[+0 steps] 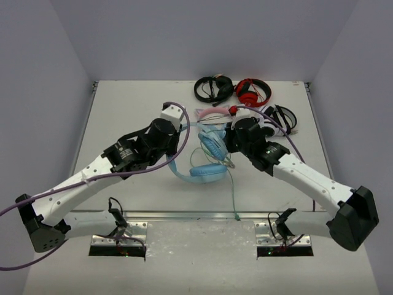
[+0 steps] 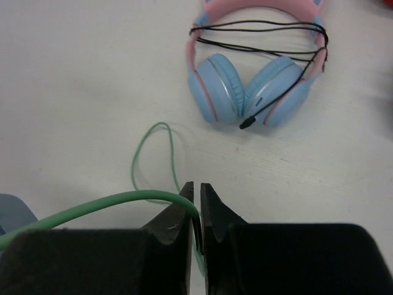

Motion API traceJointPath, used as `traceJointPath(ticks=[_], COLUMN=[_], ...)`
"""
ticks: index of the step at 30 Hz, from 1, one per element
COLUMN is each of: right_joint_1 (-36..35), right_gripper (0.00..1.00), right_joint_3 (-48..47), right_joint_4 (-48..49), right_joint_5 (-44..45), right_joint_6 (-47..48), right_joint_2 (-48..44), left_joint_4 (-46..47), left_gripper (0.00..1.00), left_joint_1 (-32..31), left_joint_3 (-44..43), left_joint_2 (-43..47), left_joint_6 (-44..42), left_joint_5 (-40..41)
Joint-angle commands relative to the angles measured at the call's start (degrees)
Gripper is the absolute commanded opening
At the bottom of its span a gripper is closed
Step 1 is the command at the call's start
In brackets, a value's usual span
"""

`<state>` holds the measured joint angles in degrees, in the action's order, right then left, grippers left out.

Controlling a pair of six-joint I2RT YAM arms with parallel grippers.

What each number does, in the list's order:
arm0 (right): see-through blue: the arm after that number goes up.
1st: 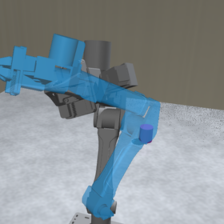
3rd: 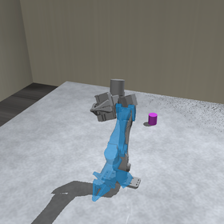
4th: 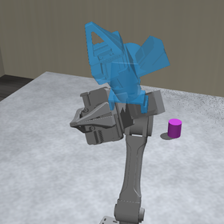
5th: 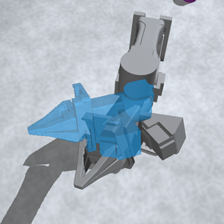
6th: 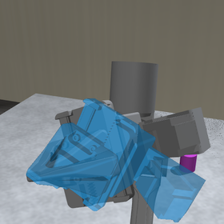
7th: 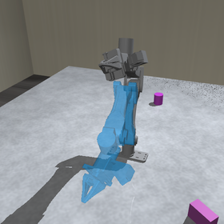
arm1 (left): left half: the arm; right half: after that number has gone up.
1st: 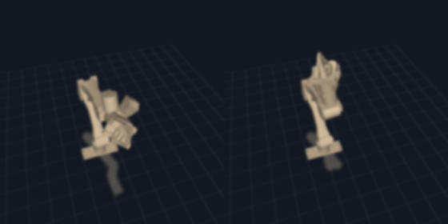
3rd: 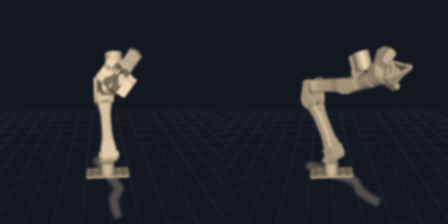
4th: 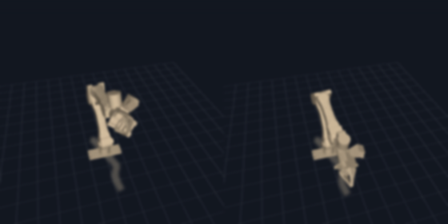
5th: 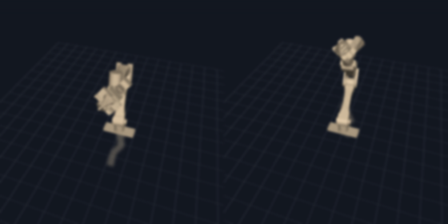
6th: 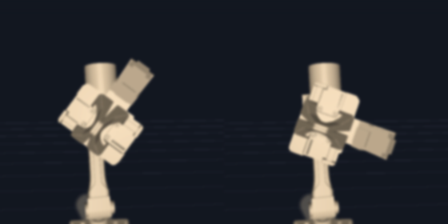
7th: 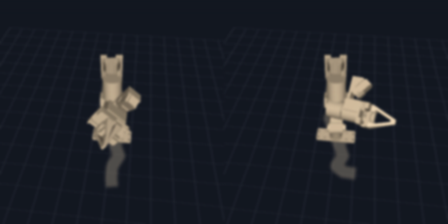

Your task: Wrap the headphones

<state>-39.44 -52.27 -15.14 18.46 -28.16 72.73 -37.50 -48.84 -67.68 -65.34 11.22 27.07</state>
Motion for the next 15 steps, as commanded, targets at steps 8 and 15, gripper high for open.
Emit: traceJointPath(ticks=[8, 15], right_joint_1=[6.75, 7.01], right_gripper=[0.47, 0.60], right_joint_3=[10.08, 11.57], right_joint_4=[31.73, 47.25], right_joint_5=[-34.08, -44.20], right_joint_6=[4.78, 1.90], right_joint_2=[-10.15, -3.13], left_joint_4=[11.22, 12.09], left_gripper=[0.00, 0.00], left_joint_1=[-0.47, -0.56], left_joint_3=[-10.36, -14.32], left_joint_2=[9.35, 10.14], left_joint_6=[7.50, 9.43], left_joint_5=[-16.52, -14.24])
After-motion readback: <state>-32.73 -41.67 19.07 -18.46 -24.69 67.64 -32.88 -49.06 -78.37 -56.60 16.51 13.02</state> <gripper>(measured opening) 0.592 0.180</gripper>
